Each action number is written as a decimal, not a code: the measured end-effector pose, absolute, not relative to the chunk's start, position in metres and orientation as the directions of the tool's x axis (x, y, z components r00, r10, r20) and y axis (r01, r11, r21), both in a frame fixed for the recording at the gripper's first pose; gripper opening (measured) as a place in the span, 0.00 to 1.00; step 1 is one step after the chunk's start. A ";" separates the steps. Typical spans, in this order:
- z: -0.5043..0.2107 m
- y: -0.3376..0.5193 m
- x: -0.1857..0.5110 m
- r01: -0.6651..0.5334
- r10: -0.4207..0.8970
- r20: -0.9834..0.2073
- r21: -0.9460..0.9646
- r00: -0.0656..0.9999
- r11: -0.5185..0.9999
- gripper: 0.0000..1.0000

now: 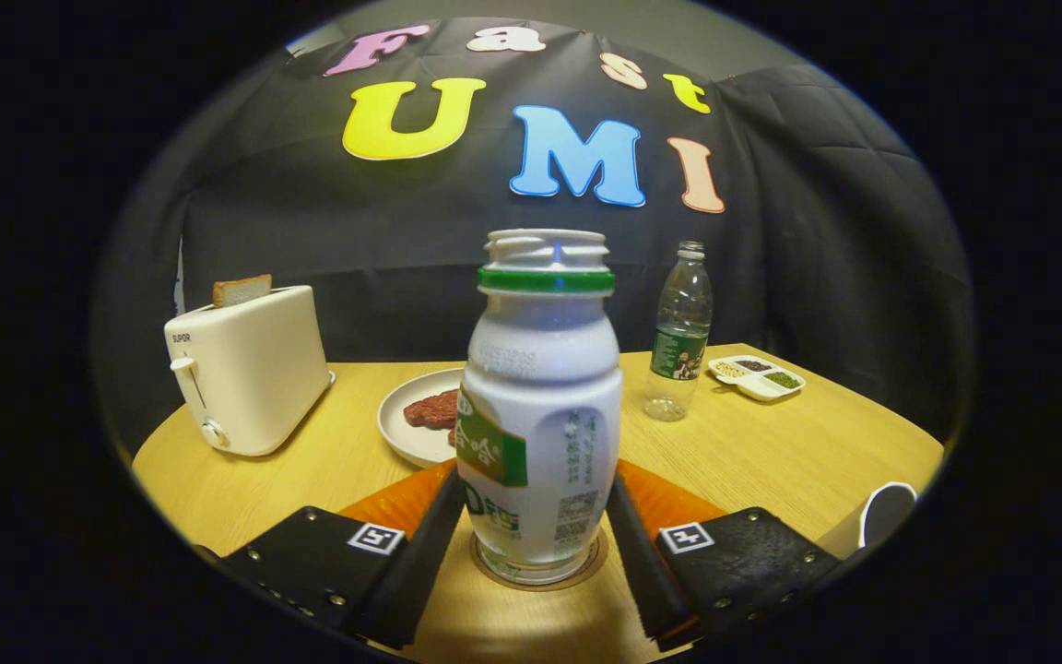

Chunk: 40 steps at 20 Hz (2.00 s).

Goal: Take the bottle from table, then pour the juice into the cup, finally place the bottle on the coaster

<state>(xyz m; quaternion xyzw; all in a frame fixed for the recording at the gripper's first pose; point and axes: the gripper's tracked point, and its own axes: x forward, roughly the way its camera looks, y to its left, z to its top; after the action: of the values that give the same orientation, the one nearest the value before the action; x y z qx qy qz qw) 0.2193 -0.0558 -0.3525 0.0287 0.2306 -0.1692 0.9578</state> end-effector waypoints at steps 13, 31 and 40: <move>-0.286 -0.045 0.198 0.282 -0.256 -0.366 0.018 0.895 0.959 0.99; -0.101 -0.028 0.117 0.176 -0.161 -0.165 0.081 0.973 0.981 0.99; -0.031 0.011 0.064 0.100 -0.092 -0.097 0.084 0.991 0.991 0.99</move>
<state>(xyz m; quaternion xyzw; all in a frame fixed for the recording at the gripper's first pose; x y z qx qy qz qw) 0.0638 0.0107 -0.0311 0.0443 0.0465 -0.0483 0.9968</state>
